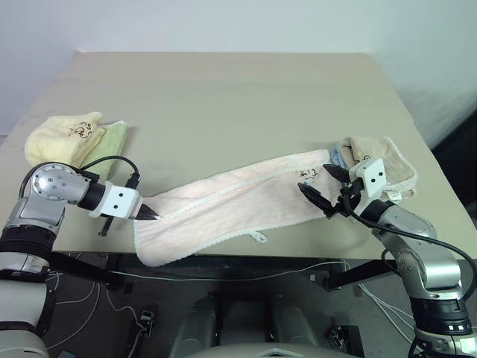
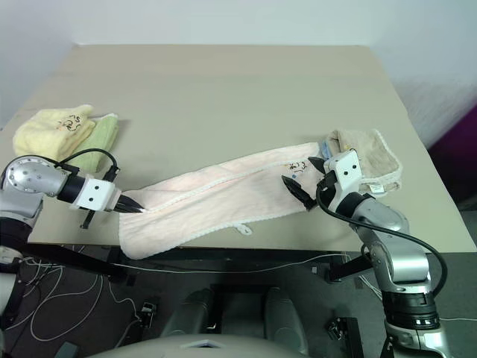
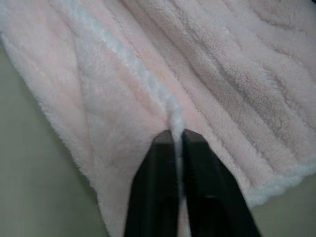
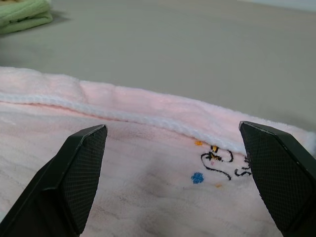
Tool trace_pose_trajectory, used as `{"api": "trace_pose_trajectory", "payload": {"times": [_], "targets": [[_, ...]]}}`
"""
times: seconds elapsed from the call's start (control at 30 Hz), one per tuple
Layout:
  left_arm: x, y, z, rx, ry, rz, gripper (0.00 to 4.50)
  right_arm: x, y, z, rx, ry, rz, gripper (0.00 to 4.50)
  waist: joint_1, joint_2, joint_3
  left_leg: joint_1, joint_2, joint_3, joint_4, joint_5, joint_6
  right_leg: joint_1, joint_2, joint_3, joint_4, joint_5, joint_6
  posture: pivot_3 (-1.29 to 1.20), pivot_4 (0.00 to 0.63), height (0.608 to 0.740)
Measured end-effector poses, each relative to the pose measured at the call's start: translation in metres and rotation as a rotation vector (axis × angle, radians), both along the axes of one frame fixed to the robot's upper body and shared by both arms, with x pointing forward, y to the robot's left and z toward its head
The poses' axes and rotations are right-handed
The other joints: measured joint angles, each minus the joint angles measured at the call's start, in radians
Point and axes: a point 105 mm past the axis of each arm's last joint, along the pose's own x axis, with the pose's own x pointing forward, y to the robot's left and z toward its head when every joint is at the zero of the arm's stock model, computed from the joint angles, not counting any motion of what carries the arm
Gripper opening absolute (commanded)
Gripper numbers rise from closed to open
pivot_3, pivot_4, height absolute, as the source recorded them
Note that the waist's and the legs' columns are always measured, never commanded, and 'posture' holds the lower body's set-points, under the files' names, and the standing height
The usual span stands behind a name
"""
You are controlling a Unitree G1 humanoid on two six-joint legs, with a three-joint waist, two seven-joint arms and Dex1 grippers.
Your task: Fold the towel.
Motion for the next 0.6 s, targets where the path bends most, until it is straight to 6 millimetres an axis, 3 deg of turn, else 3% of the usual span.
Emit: {"api": "trace_pose_trajectory", "payload": {"times": [0.17, 0.3, 0.47, 0.6], "targets": [[0.001, 0.0, 0.0, -0.014, 0.004, 0.013, 0.07, 0.0, 0.0, 0.0, -0.001, -0.002, 0.0, 4.5, 0.0, 0.0, 0.0, 0.0, 0.0, 0.0, 0.0, 0.0, 0.0, 0.0, 0.0, 0.0, 0.0, 0.0, 0.0, 0.0, 0.15, 0.74], [0.007, -0.002, 0.012, -0.114, -0.008, 0.078, 0.07, 0.003, 0.0, 0.005, -0.057, -0.033, -0.001, 4.5, 0.0, 0.0, 0.0, 0.0, 0.0, 0.0, 0.001, 0.0, 0.0, 0.0, 0.0, 0.0, 0.001, 0.0, 0.0, 0.0, 0.15, 0.74], [0.009, -0.002, 0.025, -0.214, -0.058, 0.145, 0.07, 0.036, -0.004, 0.027, -0.388, -0.198, -0.018, 4.5, -0.01, 0.0, 0.0, 0.0, 0.0, 0.0, 0.0, 0.0, 0.0, -0.001, 0.0, 0.0, 0.001, 0.0, 0.0, 0.0, 0.15, 0.74], [0.003, 0.005, 0.018, -0.236, -0.056, 0.197, 0.07, 0.057, -0.011, 0.016, -0.6, -0.235, -0.012, 4.5, -0.017, 0.0, 0.0, 0.0, 0.0, 0.001, 0.0, 0.0, 0.0, -0.001, 0.0, 0.0, 0.001, 0.0, 0.0, 0.0, 0.15, 0.74]]}}
